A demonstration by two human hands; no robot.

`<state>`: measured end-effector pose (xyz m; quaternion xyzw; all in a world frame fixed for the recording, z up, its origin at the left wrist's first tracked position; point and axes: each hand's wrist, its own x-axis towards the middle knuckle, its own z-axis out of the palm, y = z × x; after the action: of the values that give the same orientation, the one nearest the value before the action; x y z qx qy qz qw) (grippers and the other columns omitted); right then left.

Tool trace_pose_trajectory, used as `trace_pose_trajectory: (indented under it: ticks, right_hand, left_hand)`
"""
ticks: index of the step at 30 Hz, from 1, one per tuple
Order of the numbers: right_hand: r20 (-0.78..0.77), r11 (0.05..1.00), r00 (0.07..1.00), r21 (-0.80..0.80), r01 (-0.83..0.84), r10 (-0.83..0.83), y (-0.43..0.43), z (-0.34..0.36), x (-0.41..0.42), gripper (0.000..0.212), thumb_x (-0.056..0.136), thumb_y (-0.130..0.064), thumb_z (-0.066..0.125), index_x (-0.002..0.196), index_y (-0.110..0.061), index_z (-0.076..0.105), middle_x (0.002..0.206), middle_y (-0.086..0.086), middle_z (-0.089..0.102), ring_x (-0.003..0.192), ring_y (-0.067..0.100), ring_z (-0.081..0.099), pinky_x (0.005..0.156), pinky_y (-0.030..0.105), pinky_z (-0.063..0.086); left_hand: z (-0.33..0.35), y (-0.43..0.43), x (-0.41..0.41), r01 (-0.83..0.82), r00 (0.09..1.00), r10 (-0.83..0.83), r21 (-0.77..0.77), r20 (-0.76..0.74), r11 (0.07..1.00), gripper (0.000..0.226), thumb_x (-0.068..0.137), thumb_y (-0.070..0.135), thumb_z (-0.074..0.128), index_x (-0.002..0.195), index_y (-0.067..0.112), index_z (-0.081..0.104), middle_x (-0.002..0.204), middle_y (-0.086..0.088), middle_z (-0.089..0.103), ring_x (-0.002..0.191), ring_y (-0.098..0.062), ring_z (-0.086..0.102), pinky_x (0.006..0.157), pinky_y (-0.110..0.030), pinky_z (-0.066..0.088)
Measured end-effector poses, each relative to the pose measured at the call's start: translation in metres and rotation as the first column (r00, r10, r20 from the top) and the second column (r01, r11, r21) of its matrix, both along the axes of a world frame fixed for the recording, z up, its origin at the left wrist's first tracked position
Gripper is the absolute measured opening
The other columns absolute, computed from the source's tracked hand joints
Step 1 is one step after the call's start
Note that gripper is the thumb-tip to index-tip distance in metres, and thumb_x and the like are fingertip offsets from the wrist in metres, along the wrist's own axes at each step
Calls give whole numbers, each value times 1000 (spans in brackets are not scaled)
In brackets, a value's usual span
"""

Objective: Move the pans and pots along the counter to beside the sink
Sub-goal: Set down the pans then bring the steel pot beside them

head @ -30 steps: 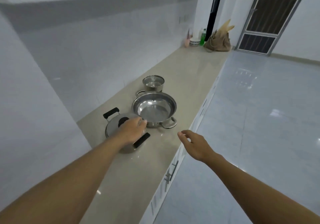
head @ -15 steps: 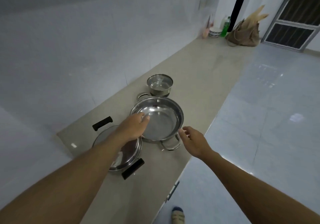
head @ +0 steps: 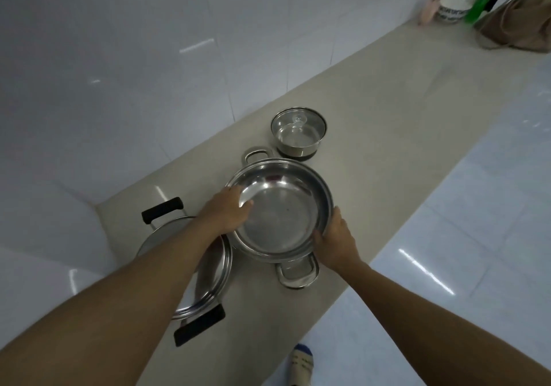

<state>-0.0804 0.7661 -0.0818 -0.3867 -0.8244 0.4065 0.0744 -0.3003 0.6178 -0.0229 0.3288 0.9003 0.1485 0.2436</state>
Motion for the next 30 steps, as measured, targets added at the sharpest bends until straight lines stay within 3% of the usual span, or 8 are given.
trace_pose_trajectory:
  ticks: [7,11,16,19,23,26,30]
  right_hand:
    - [-51,998,998,41,-39,41,39,-6,6,29,101,-42,47,127,-30,46,107,-5,64,92,18,63,84,42,56]
    - [-58,995,996,83,-61,66,62,-9,12,35,103,-29,45,137,-35,44,106,-5,68,91,21,66,85,42,57]
    - [60,977,985,128,-169,162,92,-9,17,53,108,-29,42,159,-23,28,110,5,72,91,21,68,90,36,56]
    - [75,956,967,152,-252,243,107,-4,20,52,109,-33,41,158,-23,31,112,6,73,96,25,71,94,46,57]
    - [127,975,988,193,-108,84,113,-2,22,55,107,-41,45,158,-24,32,131,6,69,112,29,68,100,47,53]
    - [129,972,992,232,-42,12,109,-4,28,51,106,-48,44,150,-23,48,121,6,73,108,29,69,93,43,53]
    - [144,961,988,276,14,-56,119,1,31,45,103,-56,45,111,-23,75,90,-1,76,83,21,71,77,38,59]
  left_hand:
    - [-15,19,-2,-23,998,20,-48,-63,999,52,95,43,52,138,16,43,138,-10,47,124,-32,47,102,-48,44]
    - [-21,34,2,23,988,-28,-33,-149,999,47,95,38,53,135,16,45,142,-7,45,126,-30,43,101,-48,43]
    - [-27,50,8,83,945,-84,-17,-316,996,49,92,30,57,137,14,45,147,-9,38,134,-32,33,104,-46,39]
    - [-28,57,5,114,921,-117,-30,-371,993,53,92,29,57,141,15,42,149,-8,37,134,-31,32,108,-42,34]
    - [-34,65,0,176,921,-220,-161,-320,971,62,95,36,50,150,17,29,158,-7,28,144,-31,22,117,-45,21]
    - [-40,68,3,190,921,-240,-186,-306,964,63,96,37,48,152,17,26,151,-7,38,140,-33,28,113,-46,25]
    - [-43,67,8,134,917,-191,-181,-351,974,44,101,34,40,142,21,40,135,-9,52,123,-33,41,100,-44,36]
